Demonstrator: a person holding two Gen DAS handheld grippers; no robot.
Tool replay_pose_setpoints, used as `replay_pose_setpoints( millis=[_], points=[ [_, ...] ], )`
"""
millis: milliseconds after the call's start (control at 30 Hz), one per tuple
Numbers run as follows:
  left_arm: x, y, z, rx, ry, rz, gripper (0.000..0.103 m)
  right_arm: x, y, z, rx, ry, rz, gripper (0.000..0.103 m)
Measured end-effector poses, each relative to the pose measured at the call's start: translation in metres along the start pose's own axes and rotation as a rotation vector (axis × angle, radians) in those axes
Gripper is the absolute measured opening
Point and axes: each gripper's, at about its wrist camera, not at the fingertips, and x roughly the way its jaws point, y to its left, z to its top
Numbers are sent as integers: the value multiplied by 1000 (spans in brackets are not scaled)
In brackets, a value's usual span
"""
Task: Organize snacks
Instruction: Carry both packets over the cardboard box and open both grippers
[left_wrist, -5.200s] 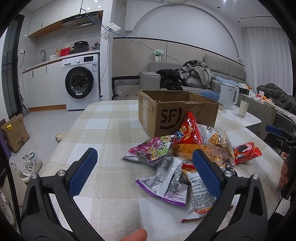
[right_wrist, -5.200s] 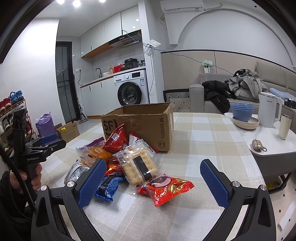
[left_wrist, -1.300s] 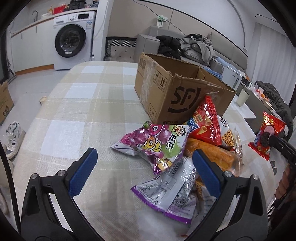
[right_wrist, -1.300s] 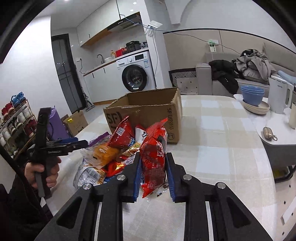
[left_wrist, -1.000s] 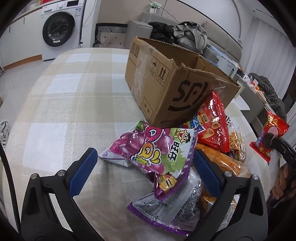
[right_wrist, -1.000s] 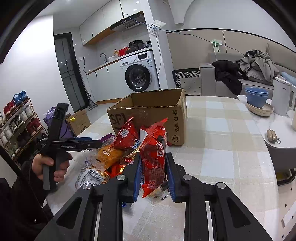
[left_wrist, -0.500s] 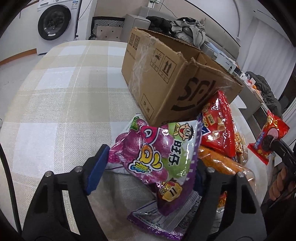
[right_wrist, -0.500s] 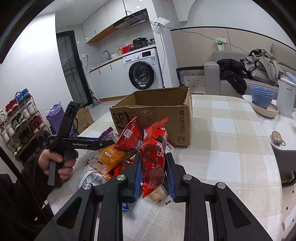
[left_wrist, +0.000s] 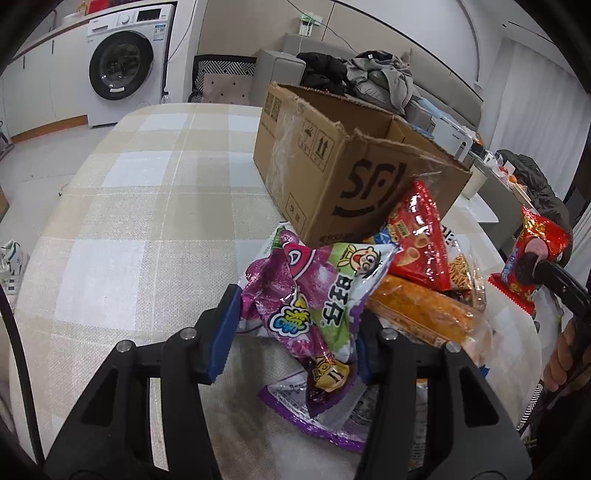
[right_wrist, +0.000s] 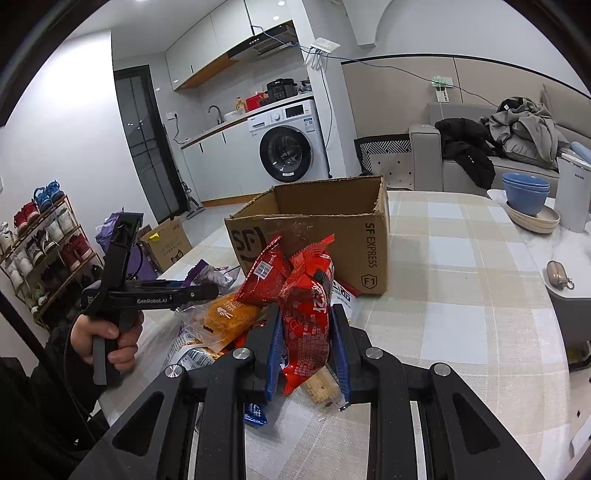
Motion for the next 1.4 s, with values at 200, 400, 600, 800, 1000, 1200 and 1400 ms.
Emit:
replay_pose_setpoints(
  millis=[200,400,600,800,1000,1200,1400],
  points=[
    [-48,-11,-8,6,-78,4,49,-4,3,7,6,-31,7,25],
    [-89,-22,-7,1,-142,-5,49,-4,6,19,17,-60,16,25],
    [-118,-32,0,4,-172,-7,49,-3,7,30,31,-79,26,25],
    [-138,-49,16,17,-199,-23,49,-9,7,47,50,-108,39,25],
    [-149,-64,35,25,-217,-29,49,-13,7,68,81,-144,59,25],
    [-146,-75,56,24,-220,-30,49,-8,1,87,113,-158,50,25],
    [-130,-79,79,23,-214,-21,49,4,-3,101,128,-164,40,25]
  ],
)
